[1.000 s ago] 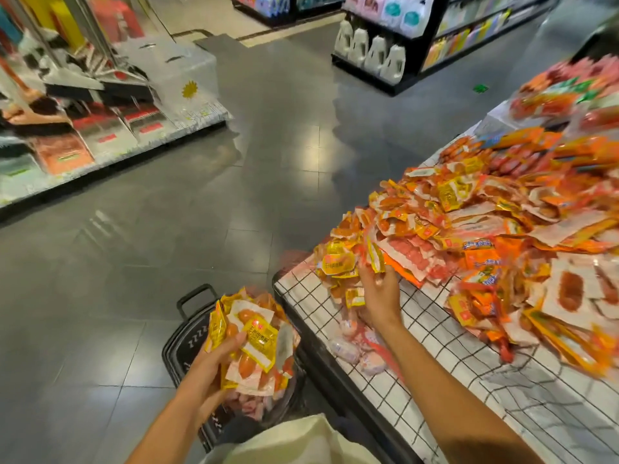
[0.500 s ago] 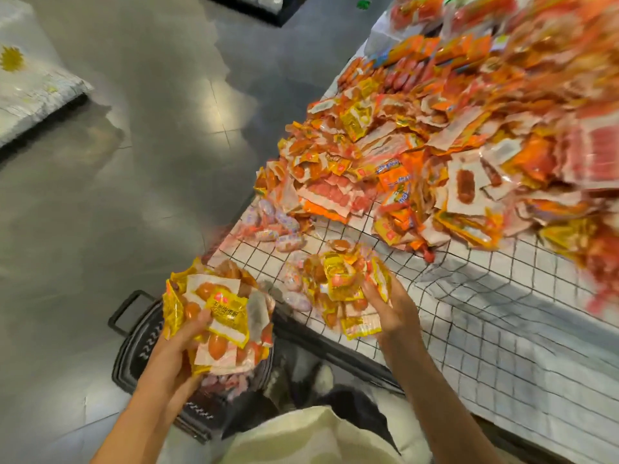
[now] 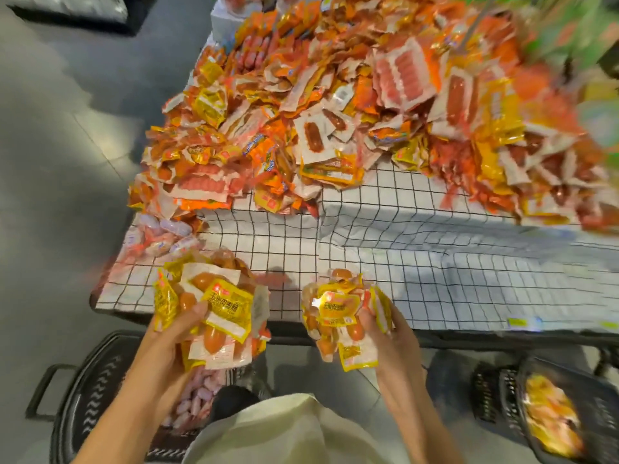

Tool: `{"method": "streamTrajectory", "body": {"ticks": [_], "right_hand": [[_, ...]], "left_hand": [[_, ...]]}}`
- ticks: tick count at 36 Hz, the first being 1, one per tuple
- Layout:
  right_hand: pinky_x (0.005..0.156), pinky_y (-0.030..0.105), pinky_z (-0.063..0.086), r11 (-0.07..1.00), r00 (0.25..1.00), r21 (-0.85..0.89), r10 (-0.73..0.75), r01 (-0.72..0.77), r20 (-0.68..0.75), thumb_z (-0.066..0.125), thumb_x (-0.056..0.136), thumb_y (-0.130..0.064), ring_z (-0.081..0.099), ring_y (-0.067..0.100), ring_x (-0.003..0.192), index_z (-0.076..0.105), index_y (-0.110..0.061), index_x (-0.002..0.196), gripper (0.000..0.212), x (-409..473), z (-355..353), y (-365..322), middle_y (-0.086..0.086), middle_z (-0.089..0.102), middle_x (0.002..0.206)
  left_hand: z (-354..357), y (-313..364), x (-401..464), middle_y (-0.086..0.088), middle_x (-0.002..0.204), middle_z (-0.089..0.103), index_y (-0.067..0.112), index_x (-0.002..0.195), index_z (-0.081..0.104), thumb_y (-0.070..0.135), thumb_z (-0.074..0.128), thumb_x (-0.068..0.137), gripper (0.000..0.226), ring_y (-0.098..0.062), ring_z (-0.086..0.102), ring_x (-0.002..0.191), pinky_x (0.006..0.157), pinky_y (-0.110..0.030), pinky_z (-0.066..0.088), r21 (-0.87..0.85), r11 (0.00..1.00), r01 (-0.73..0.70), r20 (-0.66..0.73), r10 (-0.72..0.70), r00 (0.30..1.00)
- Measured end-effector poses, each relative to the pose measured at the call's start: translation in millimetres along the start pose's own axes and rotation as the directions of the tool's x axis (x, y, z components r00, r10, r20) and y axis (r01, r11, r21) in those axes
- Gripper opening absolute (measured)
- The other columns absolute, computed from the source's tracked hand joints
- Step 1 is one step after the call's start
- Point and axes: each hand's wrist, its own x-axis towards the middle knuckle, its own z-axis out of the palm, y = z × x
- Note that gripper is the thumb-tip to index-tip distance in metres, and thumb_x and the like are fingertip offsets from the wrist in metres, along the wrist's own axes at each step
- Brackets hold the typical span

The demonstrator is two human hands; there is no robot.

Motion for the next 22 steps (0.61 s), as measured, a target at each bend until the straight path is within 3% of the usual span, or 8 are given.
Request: {"method": "streamTrajectory", "body": {"ticks": [3,8,12,14,16,18,22], "right_hand": [[0.079,0.038,0.061,0.997,0.999,0.074,-0.016,0.02,-0.051,0.079,0.082,-0.028,0.072,0.029,0.11,0.065,-0.023,0.132,0.052,-12,-39,0,0.01,0.073,0.121],[0.103,0.057,0.05,0.992,0.986,0.118,-0.03,0.05,-0.166,0.077,0.085,-0.032,0.067,0.028,0.119,0.063,-0.033,0.133,0.05,-36,-114,9,0.004,0.072,0.126],[0.111,0.056,0.043,0.977,0.965,0.201,-0.016,0.07,-0.262,0.074,0.088,-0.026,0.063,0.031,0.124,0.063,-0.023,0.135,0.048,-55,-174,23,0.006,0.071,0.128],[0.106,0.054,0.048,0.969,0.951,0.238,0.015,0.062,-0.308,0.077,0.085,-0.028,0.064,0.032,0.123,0.062,-0.02,0.136,0.054,-66,-203,32,0.007,0.071,0.128],[0.089,0.045,0.059,0.961,0.933,0.268,0.04,0.061,-0.357,0.078,0.082,-0.029,0.07,0.029,0.113,0.065,-0.022,0.132,0.053,-78,-231,40,0.007,0.073,0.124],[0.074,0.036,0.061,0.955,0.914,0.286,0.05,0.074,-0.404,0.077,0.083,-0.029,0.073,0.025,0.105,0.068,-0.023,0.128,0.047,-91,-257,45,0.007,0.074,0.12],[0.075,0.033,0.06,0.958,0.88,0.265,0.031,0.109,-0.474,0.075,0.09,-0.03,0.073,0.022,0.106,0.072,-0.03,0.122,0.033,-115,-305,52,0.002,0.076,0.116]], "left_hand": [[34,-16,0,-0.012,0.127,0.069,0.023,0.13,0.065,0.017,0.068,0.086,0.045,-0.031,0.07,0.109,0.075,-0.041,0.062,0.057,0.998,0.027,0.043,-0.029,0.999],[97,-59,-13,-0.016,0.126,0.068,0.012,0.132,0.062,0.013,0.066,0.084,0.048,-0.033,0.069,0.109,0.08,-0.045,0.062,0.152,0.986,0.061,0.09,-0.076,0.993],[133,-100,-25,-0.016,0.129,0.067,0.015,0.135,0.06,0.014,0.068,0.085,0.051,-0.035,0.067,0.113,0.086,-0.05,0.06,0.197,0.974,0.109,0.123,-0.135,0.983],[146,-122,-30,-0.016,0.127,0.068,0.017,0.132,0.062,0.014,0.07,0.084,0.049,-0.034,0.07,0.109,0.078,-0.046,0.062,0.217,0.967,0.133,0.152,-0.168,0.974],[158,-144,-37,-0.015,0.126,0.069,0.021,0.13,0.064,0.019,0.079,0.08,0.052,-0.035,0.07,0.107,0.074,-0.044,0.06,0.269,0.952,0.15,0.175,-0.201,0.964],[168,-163,-43,-0.014,0.127,0.068,0.026,0.13,0.063,0.028,0.089,0.071,0.065,-0.036,0.07,0.108,0.075,-0.047,0.059,0.331,0.928,0.173,0.181,-0.243,0.953],[193,-202,-50,-0.012,0.126,0.069,0.032,0.126,0.065,0.035,0.094,0.061,0.072,-0.034,0.072,0.103,0.072,-0.048,0.058,0.428,0.877,0.22,0.18,-0.321,0.93]]}}
